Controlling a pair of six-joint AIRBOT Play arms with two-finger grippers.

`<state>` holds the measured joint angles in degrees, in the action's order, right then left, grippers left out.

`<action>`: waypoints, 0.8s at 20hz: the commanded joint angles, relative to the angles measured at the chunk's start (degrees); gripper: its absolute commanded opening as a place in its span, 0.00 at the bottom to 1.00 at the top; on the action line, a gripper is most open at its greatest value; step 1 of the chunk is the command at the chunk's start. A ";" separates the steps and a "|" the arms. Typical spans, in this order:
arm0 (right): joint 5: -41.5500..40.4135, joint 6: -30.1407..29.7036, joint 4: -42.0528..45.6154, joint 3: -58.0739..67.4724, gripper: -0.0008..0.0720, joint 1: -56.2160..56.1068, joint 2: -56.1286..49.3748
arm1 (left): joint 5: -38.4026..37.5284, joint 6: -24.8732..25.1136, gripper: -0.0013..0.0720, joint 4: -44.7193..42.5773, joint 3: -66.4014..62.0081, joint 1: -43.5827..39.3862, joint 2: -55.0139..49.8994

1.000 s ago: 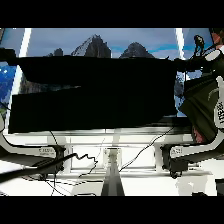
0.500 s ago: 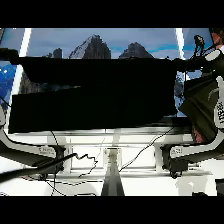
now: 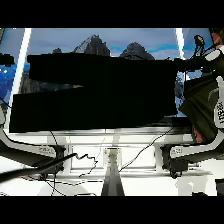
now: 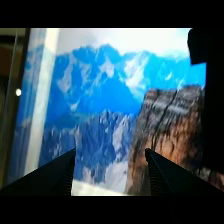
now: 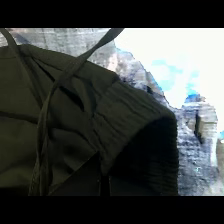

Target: Fold the clothes and pants, and hang the long-sleeved shirts on hangers.

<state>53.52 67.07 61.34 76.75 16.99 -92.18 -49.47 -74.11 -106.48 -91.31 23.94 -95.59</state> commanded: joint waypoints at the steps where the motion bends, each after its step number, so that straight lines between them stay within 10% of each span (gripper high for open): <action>1: 0.09 0.04 -0.07 0.02 0.05 0.04 0.04 | -7.30 0.02 0.71 -0.22 -0.04 0.90 -1.20; 6: 0.55 0.07 -0.07 0.02 0.05 0.04 0.04 | -6.93 8.79 0.91 17.16 -0.02 -1.03 -4.76; 16: 0.63 1.55 -0.04 0.02 0.05 0.04 0.04 | -3.85 10.73 0.89 6.82 -0.04 -8.59 -11.96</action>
<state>54.11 68.45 61.30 76.75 16.99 -92.18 -53.98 -64.66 -98.48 -91.33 16.49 -106.08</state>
